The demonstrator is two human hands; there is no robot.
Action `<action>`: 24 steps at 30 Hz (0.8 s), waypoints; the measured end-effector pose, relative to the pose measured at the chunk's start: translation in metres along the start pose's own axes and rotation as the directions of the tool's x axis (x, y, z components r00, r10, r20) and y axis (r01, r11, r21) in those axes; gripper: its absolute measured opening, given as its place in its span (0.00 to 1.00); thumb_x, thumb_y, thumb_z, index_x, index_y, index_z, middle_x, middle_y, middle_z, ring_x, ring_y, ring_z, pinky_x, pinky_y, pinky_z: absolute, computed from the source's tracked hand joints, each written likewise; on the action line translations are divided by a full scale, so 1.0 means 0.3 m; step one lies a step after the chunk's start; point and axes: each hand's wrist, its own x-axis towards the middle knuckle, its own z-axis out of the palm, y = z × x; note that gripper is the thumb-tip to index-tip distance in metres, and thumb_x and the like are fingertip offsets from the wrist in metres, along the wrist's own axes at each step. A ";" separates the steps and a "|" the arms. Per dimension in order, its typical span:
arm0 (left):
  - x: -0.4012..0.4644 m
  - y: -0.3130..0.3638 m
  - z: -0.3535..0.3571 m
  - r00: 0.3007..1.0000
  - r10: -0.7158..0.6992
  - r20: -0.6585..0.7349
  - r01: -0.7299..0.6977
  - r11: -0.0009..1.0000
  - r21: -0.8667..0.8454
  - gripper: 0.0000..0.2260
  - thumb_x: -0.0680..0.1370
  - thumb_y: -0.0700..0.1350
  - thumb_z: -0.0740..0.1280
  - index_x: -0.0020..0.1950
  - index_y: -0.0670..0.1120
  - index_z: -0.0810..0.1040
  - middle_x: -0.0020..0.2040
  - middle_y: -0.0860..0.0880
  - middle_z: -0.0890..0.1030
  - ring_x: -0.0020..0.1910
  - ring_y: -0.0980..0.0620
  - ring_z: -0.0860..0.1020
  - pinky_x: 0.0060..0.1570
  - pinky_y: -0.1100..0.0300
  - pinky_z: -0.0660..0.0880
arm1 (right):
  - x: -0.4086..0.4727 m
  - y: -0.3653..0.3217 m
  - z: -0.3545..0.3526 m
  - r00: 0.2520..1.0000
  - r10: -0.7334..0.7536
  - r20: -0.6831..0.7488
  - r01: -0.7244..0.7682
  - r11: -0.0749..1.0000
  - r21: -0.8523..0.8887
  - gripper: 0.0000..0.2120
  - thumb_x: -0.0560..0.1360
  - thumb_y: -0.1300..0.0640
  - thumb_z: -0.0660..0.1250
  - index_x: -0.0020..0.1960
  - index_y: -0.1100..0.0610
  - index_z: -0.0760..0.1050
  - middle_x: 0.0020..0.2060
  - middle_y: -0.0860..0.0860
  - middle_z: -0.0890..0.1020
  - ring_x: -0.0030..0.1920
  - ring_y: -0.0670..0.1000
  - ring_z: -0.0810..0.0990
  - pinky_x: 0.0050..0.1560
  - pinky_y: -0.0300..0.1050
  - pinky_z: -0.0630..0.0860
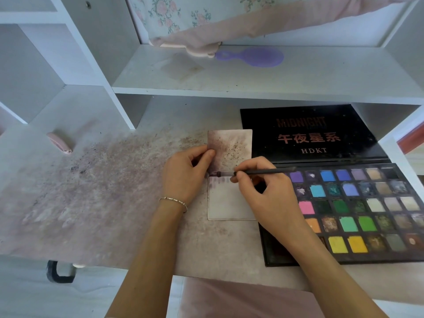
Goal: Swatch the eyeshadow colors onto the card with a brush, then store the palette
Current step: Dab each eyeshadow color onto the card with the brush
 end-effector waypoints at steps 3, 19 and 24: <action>0.000 -0.002 -0.001 1.000 0.004 0.005 -0.004 1.000 0.007 0.06 0.76 0.45 0.66 0.44 0.47 0.83 0.39 0.44 0.84 0.42 0.46 0.80 0.45 0.48 0.77 | -0.002 0.000 -0.005 0.999 -0.003 -0.037 0.004 0.999 0.036 0.11 0.74 0.62 0.63 0.44 0.45 0.72 0.38 0.43 0.80 0.42 0.45 0.80 0.42 0.40 0.77; 0.002 -0.002 0.002 1.000 0.017 -0.001 -0.017 1.000 -0.011 0.07 0.76 0.44 0.66 0.49 0.47 0.83 0.40 0.52 0.83 0.42 0.50 0.81 0.48 0.51 0.78 | -0.044 0.012 -0.110 0.988 0.010 -0.155 0.005 0.996 0.093 0.08 0.76 0.60 0.60 0.41 0.49 0.73 0.36 0.45 0.81 0.37 0.43 0.80 0.37 0.34 0.76; 0.003 -0.002 0.003 0.999 0.031 -0.012 -0.031 1.000 -0.001 0.07 0.76 0.44 0.66 0.49 0.46 0.83 0.40 0.52 0.82 0.41 0.52 0.79 0.48 0.52 0.77 | -0.101 0.046 -0.212 0.966 0.035 -0.258 -0.036 0.999 0.002 0.08 0.72 0.55 0.57 0.41 0.45 0.72 0.39 0.41 0.81 0.39 0.43 0.80 0.37 0.30 0.74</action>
